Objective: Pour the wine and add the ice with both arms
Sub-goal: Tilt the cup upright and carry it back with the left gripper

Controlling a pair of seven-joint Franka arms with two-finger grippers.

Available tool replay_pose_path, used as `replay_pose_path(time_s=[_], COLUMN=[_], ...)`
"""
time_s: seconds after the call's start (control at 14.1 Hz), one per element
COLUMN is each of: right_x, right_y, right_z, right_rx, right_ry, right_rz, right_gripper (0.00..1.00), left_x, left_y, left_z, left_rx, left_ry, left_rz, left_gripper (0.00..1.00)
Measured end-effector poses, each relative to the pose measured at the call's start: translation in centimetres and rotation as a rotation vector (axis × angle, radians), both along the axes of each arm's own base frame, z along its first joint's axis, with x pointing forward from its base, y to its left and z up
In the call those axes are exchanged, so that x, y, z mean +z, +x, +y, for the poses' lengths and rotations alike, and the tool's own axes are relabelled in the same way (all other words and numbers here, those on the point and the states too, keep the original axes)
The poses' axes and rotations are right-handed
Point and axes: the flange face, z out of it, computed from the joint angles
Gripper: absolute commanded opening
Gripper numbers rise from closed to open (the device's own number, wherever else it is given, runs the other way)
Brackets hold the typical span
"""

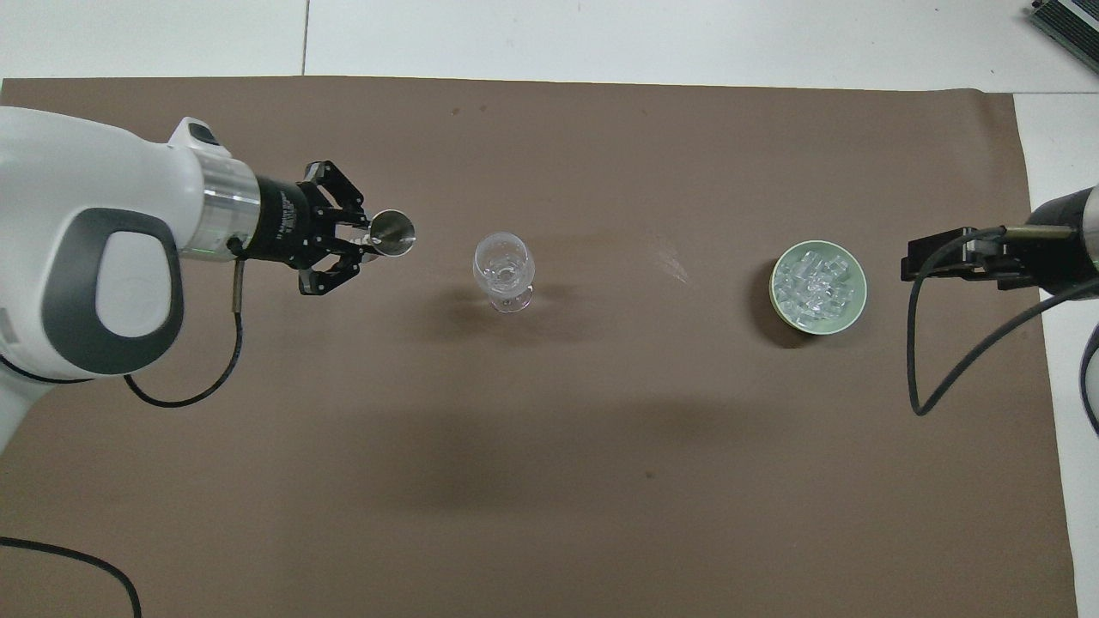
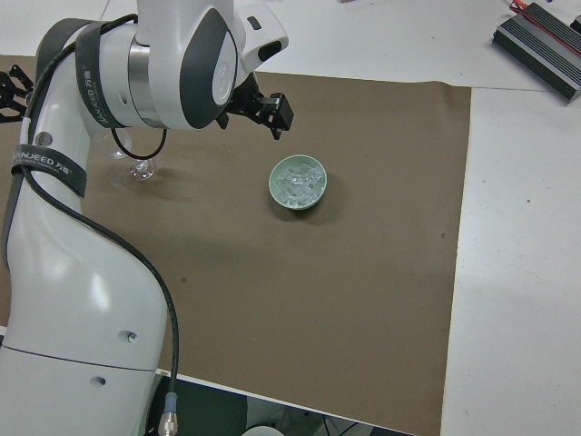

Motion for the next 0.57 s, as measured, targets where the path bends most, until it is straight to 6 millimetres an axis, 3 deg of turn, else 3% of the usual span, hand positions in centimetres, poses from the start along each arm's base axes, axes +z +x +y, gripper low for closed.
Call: replay_pose_path(time_s=[0.28,0.57], right_x=[0.0,0.0], right_y=[0.0,0.0], right_z=[0.0,0.0], right_rx=[0.000,0.000], right_ry=[0.000,0.000], right_rz=[0.000,0.000], right_gripper=[1.00,1.00], left_x=[-1.7,-6.4], left_y=[0.6,1.3], left_z=[8.4,12.9], left_rx=[0.077,0.185], left_ry=[-0.139,-0.278], left_rz=[0.113,0.208], left_gripper=[0.00,0.00])
